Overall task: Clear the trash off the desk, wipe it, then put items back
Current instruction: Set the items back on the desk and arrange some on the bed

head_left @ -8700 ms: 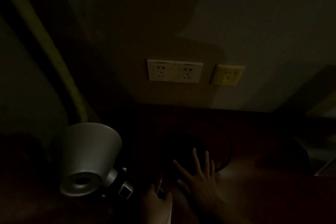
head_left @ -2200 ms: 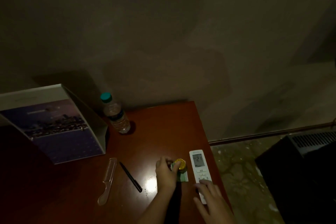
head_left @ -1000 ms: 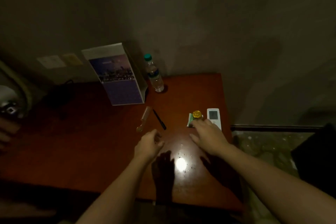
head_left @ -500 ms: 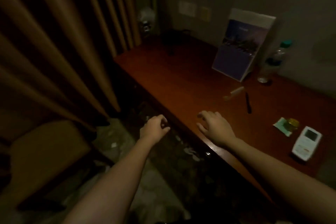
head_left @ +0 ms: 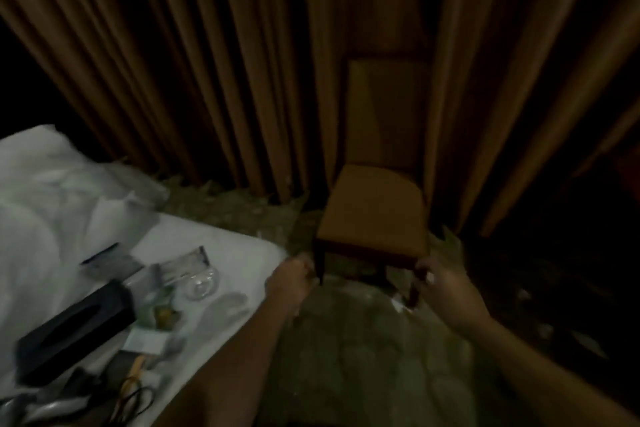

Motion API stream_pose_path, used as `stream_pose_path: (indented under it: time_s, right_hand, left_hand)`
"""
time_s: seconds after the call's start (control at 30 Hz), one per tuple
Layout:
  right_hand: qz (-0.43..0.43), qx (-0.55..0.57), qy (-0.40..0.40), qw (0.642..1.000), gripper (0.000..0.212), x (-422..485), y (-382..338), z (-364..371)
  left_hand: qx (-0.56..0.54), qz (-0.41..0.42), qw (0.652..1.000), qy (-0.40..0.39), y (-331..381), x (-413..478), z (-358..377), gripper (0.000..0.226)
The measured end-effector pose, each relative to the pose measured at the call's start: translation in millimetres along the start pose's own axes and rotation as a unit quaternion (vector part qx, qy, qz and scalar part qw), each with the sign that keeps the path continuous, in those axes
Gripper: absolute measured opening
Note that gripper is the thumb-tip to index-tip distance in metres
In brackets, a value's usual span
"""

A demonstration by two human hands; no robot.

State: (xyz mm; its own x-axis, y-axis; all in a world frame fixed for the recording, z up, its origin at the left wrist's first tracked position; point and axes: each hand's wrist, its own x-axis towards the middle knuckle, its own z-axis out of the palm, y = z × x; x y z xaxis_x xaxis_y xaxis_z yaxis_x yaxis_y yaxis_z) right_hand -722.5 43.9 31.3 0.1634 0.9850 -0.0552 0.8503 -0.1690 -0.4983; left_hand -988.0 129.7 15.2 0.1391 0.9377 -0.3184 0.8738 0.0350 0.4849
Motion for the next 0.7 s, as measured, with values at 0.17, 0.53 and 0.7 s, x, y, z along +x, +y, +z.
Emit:
stream_pose_path:
  time_s: [0.17, 0.53, 0.7]
  right_hand:
    - [-0.11, 0.01, -0.076, 0.991, 0.023, 67, -97, 70]
    - [-0.237, -0.014, -0.272, 0.933, 0.028, 190, -255, 241]
    - [-0.269, -0.047, -0.368, 0.889, 0.029, 241, -315, 319]
  left_hand:
    - [-0.047, -0.108, 0.991, 0.067, -129, -10, -33, 0.022]
    - [-0.125, -0.345, 0.923, 0.116, -303, 14, -47, 0.025]
    - [-0.164, -0.421, 0.883, 0.126, -357, 47, -54, 0.033]
